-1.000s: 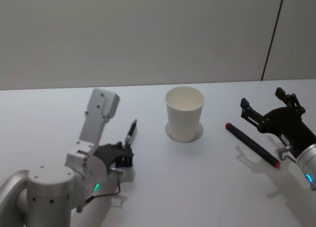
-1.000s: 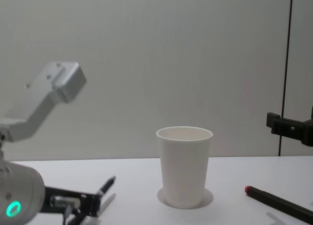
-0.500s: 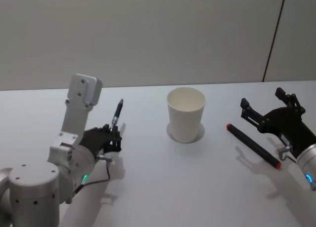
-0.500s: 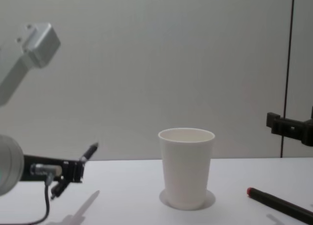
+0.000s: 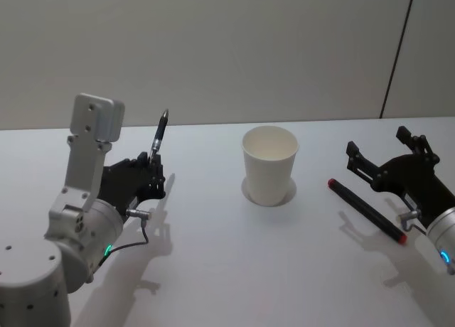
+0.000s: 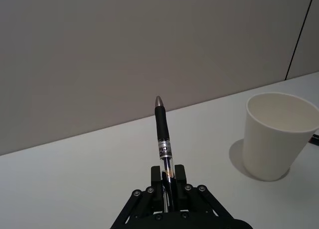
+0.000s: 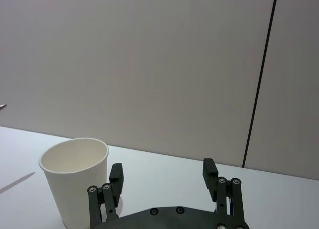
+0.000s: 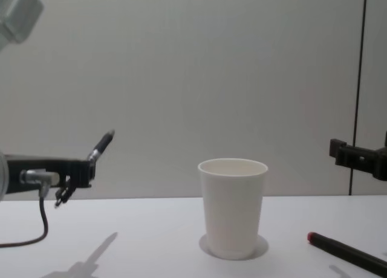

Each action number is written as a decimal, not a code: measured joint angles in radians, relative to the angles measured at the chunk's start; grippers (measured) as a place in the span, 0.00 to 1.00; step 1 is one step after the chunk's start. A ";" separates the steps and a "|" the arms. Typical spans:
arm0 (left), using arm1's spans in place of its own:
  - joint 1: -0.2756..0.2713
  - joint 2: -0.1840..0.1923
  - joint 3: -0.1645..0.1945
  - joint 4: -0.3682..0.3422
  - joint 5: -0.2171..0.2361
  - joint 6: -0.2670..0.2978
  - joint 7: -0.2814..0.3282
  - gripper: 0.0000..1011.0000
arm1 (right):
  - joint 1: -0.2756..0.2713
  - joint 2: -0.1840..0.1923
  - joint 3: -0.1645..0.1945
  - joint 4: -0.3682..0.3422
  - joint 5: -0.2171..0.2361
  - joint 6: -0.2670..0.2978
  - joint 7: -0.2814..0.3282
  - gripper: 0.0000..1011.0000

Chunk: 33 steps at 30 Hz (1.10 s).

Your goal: Place the pen into the pen holder.

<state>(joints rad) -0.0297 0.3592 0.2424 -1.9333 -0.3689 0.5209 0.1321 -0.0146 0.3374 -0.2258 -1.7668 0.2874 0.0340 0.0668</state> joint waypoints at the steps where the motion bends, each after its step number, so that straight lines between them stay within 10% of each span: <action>1: 0.003 0.004 -0.002 -0.001 0.001 -0.012 -0.006 0.16 | 0.000 0.000 0.000 0.000 0.000 0.000 0.000 0.99; 33: 0.054 0.093 -0.027 0.101 -0.082 -0.485 -0.490 0.16 | 0.000 0.000 0.000 0.000 0.000 0.000 0.000 0.99</action>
<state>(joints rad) 0.0246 0.4522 0.2153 -1.8318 -0.4513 0.0362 -0.3582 -0.0146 0.3375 -0.2258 -1.7667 0.2874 0.0340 0.0668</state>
